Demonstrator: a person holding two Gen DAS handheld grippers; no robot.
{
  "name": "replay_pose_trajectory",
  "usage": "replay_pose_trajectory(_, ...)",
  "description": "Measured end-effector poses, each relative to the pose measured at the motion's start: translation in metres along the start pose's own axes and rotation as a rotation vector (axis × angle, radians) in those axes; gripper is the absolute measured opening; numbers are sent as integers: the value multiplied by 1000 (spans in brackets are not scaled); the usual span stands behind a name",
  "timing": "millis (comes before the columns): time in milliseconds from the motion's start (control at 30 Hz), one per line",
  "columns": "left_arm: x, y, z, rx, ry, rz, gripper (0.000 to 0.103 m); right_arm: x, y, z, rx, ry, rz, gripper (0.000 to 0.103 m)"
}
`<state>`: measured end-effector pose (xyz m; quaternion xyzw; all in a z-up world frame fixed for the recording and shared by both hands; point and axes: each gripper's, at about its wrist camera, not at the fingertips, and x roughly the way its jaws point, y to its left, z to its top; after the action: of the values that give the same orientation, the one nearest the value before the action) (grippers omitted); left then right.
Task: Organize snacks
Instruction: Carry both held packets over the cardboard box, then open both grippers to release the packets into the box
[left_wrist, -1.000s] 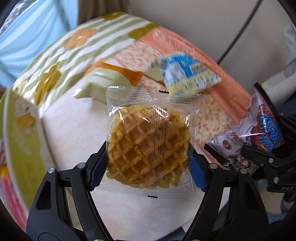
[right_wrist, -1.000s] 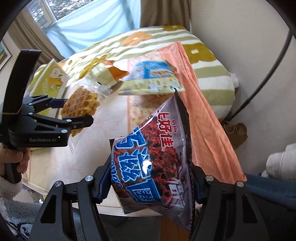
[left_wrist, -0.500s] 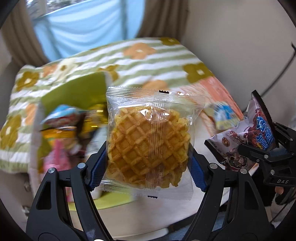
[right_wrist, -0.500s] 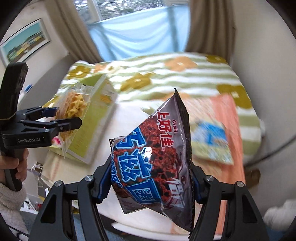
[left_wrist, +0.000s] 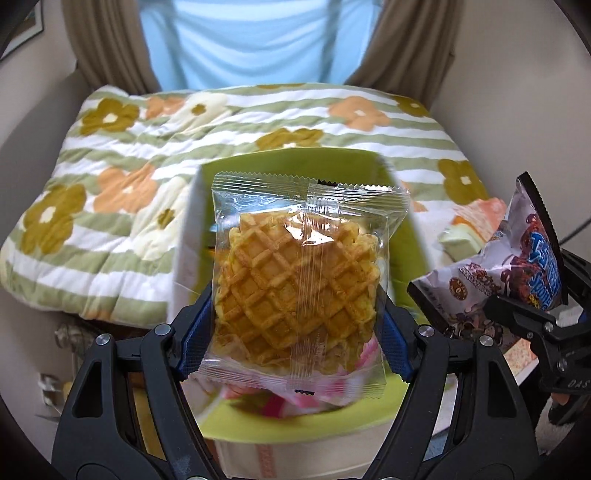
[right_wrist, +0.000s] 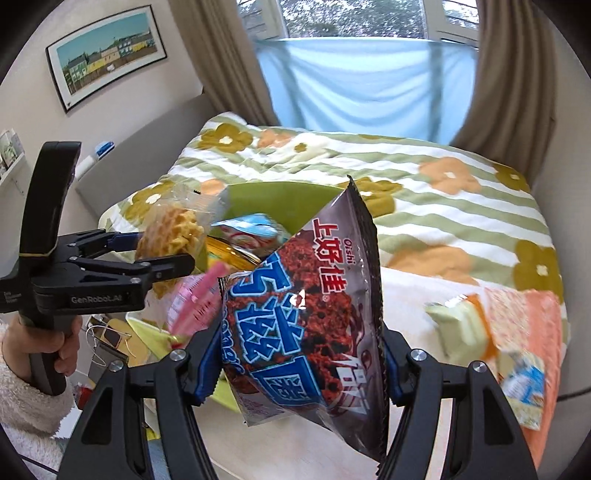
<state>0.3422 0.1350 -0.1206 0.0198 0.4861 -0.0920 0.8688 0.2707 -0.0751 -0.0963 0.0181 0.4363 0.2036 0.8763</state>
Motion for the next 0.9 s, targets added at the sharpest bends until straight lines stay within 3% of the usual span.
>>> replay_pose_trajectory(133,18,20,11,12,29,-3,75,28,15,15,5,31,-5,64)
replay_pose_trajectory(267,34,23,22,39,55,-60,77,45,23,26,28,46,-23,64)
replay_pose_trajectory(400,44,23,27,39,64,-48,103,57,26,30,51,71,-52,64)
replay_pose_trajectory(633,46,35,19,-58,82,-61,103,64,26,32,17,111,-67,64)
replay_pose_trajectory(900,29,48,-6,-142,75,-12,103,59,24,35,-66,158,-9,64)
